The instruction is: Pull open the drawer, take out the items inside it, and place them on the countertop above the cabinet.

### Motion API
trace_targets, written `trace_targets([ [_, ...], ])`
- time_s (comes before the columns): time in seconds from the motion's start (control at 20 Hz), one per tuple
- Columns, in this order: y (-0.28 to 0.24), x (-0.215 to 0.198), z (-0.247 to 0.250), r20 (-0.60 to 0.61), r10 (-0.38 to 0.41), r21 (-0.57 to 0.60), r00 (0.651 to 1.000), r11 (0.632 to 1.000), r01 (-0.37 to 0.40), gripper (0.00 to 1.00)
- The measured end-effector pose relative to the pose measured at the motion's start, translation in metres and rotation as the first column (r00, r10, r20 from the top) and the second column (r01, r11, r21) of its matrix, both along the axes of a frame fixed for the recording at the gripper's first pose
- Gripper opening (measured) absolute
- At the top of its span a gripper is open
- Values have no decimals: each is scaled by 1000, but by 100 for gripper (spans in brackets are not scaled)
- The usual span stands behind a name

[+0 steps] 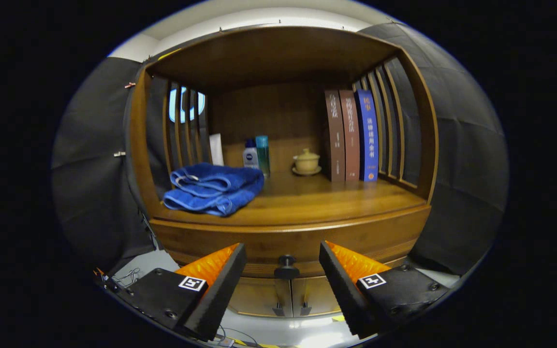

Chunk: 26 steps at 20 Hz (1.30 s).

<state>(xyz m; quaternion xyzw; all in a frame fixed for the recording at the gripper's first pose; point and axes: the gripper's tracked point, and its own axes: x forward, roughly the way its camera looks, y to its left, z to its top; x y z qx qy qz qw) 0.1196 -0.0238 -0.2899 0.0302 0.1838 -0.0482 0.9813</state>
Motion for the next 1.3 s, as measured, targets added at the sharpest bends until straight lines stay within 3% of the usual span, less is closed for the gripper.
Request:
trace_targets([
  [0.25, -11, 22, -54, -73, -25, 27, 997, 999, 28, 96],
  [0.3, -12, 23, -63, -99, -32, 30, 995, 999, 35, 91],
  [0.35, -14, 24, -71, -118, -36, 37, 992, 999, 41, 77],
  [0.6, -10, 28, -75, -124, -17, 19, 992, 1000, 20, 45],
  [0.8, -10, 28, -76, -129, -23, -6, 991, 1000, 22, 36],
  [1.3, -5, -4, -73, -154, -28, 8, 988, 1000, 29, 37],
])
